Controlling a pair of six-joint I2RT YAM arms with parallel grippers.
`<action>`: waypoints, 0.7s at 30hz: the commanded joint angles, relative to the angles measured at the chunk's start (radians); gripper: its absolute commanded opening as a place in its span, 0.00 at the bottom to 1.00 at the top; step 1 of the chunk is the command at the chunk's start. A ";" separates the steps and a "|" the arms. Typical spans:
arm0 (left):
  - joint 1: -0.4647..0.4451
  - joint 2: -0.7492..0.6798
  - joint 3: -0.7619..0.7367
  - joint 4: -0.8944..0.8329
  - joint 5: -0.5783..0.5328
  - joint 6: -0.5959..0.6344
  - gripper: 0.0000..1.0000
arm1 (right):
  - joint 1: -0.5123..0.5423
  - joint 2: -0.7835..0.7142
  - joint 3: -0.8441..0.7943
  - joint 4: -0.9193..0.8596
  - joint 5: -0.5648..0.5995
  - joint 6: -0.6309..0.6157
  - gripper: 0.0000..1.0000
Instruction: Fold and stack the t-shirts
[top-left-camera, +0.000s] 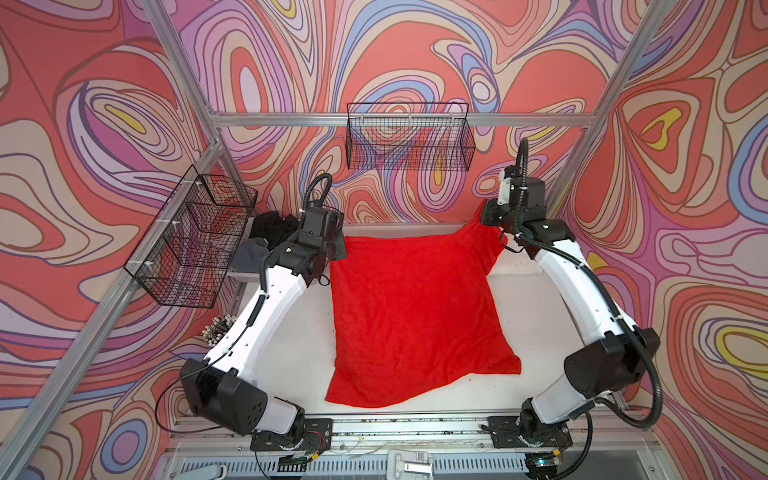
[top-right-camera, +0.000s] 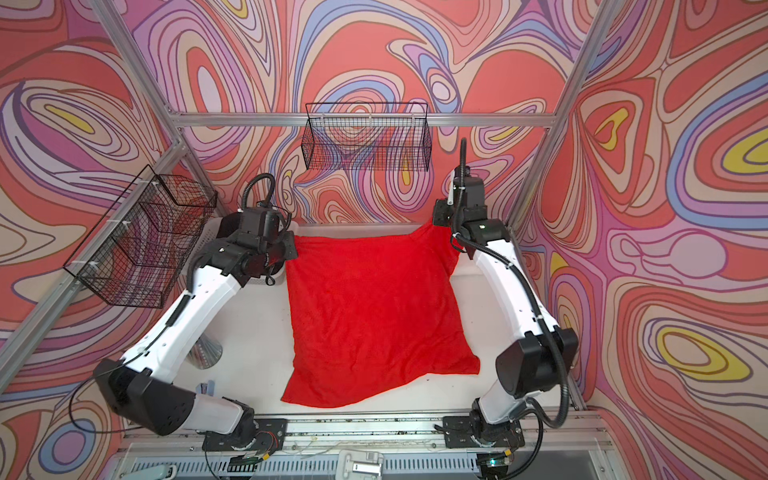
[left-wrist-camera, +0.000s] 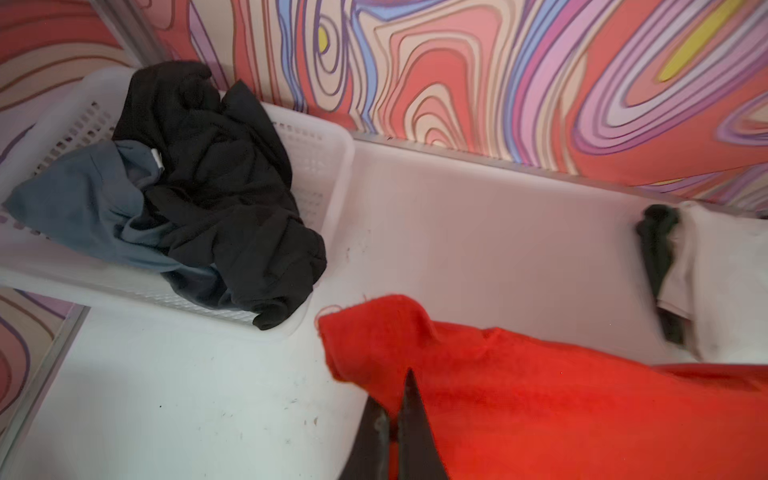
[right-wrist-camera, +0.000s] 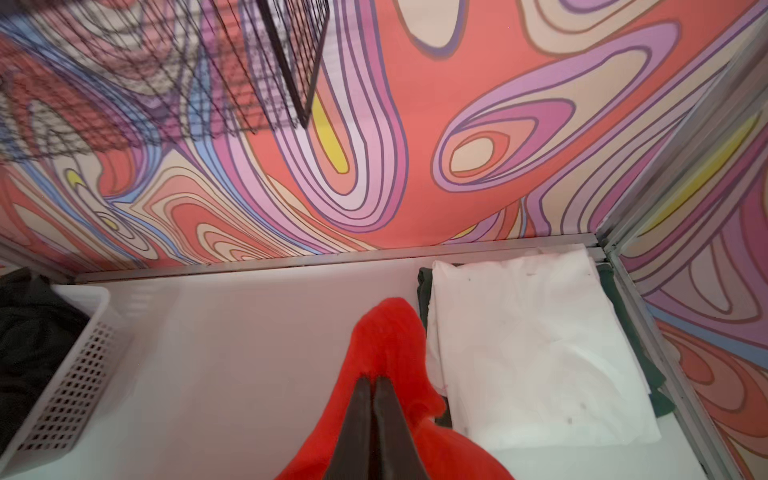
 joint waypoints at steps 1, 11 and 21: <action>0.015 0.103 0.150 0.018 -0.042 0.027 0.00 | -0.001 0.134 0.092 0.058 0.005 -0.017 0.00; -0.060 0.037 0.311 -0.033 -0.086 0.090 0.00 | -0.001 0.077 0.202 0.013 0.125 -0.032 0.00; -0.281 -0.474 0.061 0.016 -0.161 0.112 0.00 | -0.001 -0.449 -0.051 0.037 0.207 -0.019 0.00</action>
